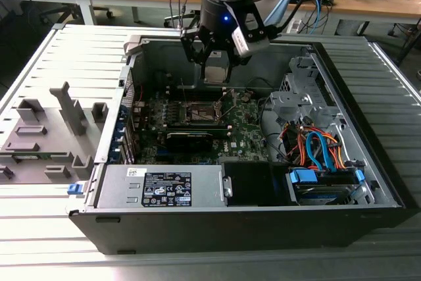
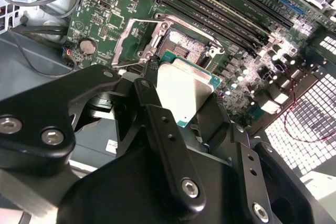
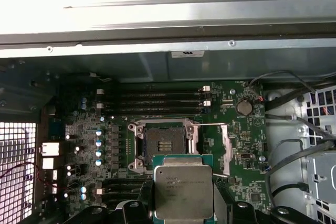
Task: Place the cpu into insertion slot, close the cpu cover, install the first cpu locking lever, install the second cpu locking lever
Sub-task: 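Place the cpu into insertion slot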
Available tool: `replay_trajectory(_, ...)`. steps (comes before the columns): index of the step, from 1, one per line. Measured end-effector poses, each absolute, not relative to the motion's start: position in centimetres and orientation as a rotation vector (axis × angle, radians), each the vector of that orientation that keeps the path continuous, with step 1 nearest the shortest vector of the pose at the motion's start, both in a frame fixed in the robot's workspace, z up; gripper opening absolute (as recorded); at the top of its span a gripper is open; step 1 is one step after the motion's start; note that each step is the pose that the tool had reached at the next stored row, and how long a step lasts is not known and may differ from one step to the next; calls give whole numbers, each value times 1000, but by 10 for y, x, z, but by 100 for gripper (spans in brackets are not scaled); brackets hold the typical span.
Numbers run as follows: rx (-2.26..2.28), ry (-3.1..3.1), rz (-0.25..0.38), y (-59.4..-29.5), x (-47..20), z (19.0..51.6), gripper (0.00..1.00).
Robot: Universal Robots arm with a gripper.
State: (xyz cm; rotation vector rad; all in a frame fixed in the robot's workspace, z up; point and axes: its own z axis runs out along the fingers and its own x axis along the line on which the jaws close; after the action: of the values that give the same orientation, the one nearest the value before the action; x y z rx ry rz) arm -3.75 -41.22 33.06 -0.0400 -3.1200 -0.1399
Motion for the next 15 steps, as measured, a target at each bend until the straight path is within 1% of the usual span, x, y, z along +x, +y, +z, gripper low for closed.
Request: replay_trajectory(15, -40, -3120, -140, -412, -39, 326, 54)
